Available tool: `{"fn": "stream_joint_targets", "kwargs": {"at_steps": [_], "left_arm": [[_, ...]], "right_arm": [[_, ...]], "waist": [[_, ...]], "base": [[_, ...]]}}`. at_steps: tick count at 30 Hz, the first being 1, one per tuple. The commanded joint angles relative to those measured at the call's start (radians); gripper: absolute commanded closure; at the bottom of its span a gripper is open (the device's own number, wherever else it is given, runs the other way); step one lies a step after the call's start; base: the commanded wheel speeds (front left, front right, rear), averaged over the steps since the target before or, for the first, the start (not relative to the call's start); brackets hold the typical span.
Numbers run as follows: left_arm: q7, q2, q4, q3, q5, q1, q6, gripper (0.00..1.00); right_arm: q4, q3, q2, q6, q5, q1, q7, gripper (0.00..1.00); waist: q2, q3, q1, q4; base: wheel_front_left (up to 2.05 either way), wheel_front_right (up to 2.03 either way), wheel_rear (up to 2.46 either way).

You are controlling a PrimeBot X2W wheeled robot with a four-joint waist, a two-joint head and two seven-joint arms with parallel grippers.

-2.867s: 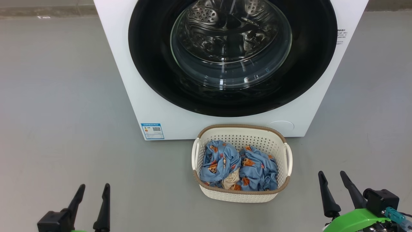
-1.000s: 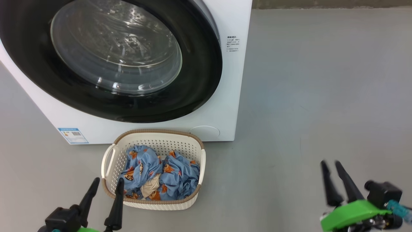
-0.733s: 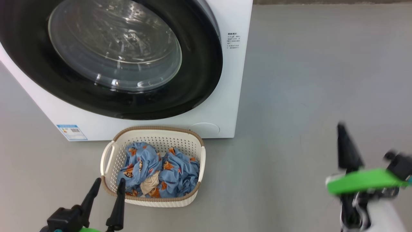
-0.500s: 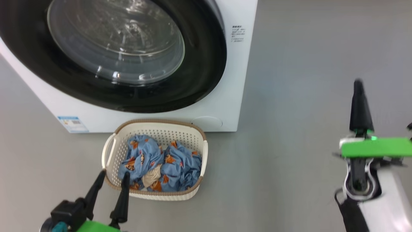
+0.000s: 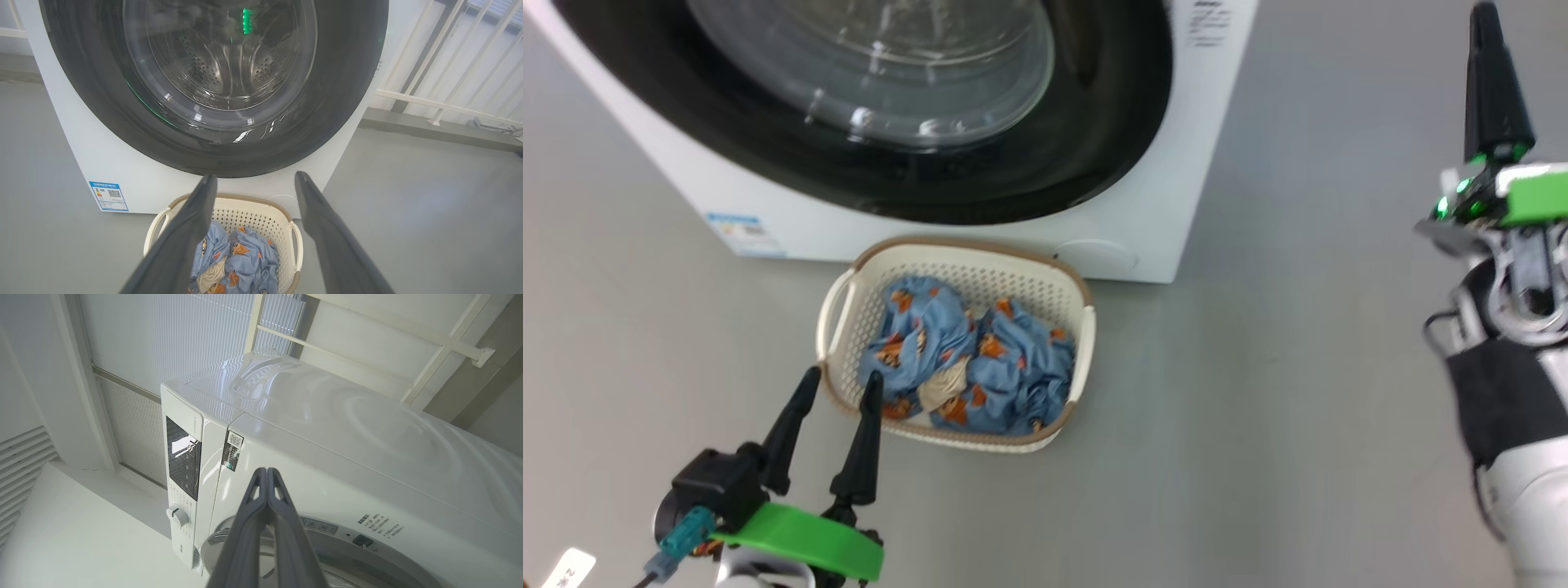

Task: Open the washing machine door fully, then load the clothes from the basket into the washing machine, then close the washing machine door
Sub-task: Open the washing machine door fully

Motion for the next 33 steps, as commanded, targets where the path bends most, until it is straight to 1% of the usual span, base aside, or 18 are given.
{"fn": "stream_joint_targets", "kwargs": {"at_steps": [1,6,10,11,15,22,33], "left_arm": [[-0.006,0.009,-0.022,0.027,-0.010,-0.046,-0.002,0.00],[-0.006,0.004,-0.022,0.010,-0.017,-0.071,-0.002,0.00],[-0.006,0.003,-0.025,-0.003,-0.022,-0.088,-0.002,0.00],[-0.006,0.003,-0.025,-0.003,-0.022,-0.088,-0.002,0.00],[-0.006,-0.001,-0.028,-0.015,-0.024,-0.113,-0.002,0.00],[-0.006,-0.002,-0.035,-0.036,-0.033,-0.151,-0.002,0.00],[-0.006,-0.014,-0.045,-0.046,-0.047,-0.189,-0.002,0.00]], "right_arm": [[-0.002,0.018,-0.024,0.002,0.044,-0.052,0.056,1.00],[0.085,0.055,-0.081,0.002,0.081,-0.133,0.198,1.00],[0.118,0.078,-0.096,0.002,0.122,-0.193,0.321,1.00],[0.118,0.078,-0.096,0.002,0.122,-0.193,0.321,1.00],[0.143,0.093,-0.108,0.002,0.131,-0.253,0.399,1.00],[0.199,0.096,-0.118,0.002,0.131,-0.338,0.471,1.00],[0.274,0.115,-0.127,0.002,0.094,-0.457,0.515,1.00]], "waist": [[-0.0001,0.050,0.0000,0.052],[-0.0001,0.086,0.0000,0.090],[-0.0001,0.119,0.0000,0.111],[-0.0001,0.119,0.0000,0.111],[-0.0001,0.156,0.0000,0.128],[-0.0001,0.207,0.0000,0.155],[-0.0001,0.276,0.0000,0.195]], "base": [[0.00,0.00,0.00],[0.00,0.00,0.00],[0.00,0.00,0.00],[0.00,0.00,0.00],[0.00,0.00,0.00],[0.00,0.00,0.00],[0.00,0.00,0.00]]}}
